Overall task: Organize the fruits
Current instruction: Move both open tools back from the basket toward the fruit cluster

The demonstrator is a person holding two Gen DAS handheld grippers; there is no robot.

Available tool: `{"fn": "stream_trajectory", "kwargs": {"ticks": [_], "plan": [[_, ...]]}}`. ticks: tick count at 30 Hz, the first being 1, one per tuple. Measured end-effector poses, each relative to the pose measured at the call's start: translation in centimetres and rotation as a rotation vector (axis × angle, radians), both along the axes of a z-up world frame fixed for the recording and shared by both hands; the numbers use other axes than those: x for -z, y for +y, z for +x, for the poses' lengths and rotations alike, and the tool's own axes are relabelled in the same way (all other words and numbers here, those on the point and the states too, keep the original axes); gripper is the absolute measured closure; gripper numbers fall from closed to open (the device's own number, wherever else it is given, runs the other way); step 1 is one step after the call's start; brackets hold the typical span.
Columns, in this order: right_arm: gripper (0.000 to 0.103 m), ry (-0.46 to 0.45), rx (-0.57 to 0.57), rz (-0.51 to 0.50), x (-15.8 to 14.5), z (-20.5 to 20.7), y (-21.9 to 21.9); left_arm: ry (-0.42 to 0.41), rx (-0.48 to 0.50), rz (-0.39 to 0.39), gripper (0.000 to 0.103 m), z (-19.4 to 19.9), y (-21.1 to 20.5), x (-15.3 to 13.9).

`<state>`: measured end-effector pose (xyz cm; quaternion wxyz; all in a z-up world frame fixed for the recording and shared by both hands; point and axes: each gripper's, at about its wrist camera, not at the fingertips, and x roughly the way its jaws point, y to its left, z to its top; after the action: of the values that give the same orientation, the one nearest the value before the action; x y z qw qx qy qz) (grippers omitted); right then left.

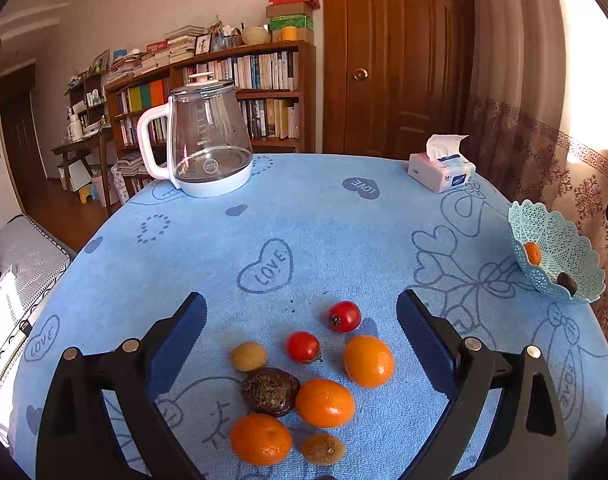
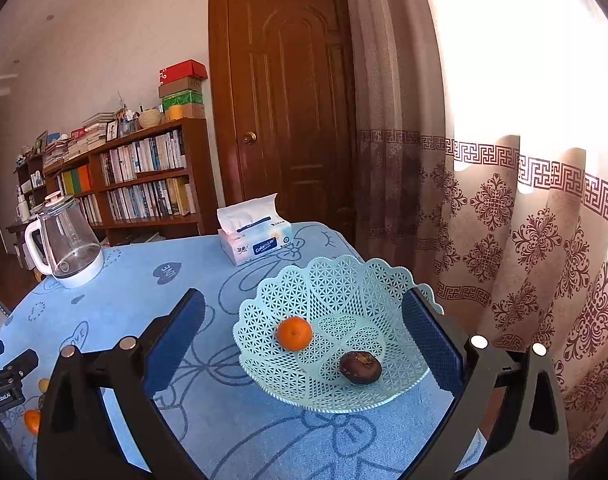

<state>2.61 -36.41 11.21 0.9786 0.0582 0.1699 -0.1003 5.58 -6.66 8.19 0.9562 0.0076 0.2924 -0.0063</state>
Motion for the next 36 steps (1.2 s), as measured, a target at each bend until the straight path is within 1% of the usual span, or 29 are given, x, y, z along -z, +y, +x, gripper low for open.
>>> {"fn": "stream_trajectory", "kwargs": {"ticks": [13,21,31,36], "plan": [[0.003,0.028,-0.043,-0.028,0.8,0.6,1.6,0.02,-0.036,0.011,0.008,-0.4,1.7,0.9],[0.003,0.012,-0.146,0.004,1.0,0.6,2.6,0.03,-0.068,0.014,0.008,-0.8,3.4,1.3],[0.003,0.074,-0.253,-0.043,2.3,1.1,5.5,0.085,-0.075,0.033,0.008,-1.3,4.6,3.3],[0.003,0.106,-0.292,-0.051,3.0,1.5,6.4,0.136,-0.069,0.019,0.008,-1.0,5.0,4.6]]}}
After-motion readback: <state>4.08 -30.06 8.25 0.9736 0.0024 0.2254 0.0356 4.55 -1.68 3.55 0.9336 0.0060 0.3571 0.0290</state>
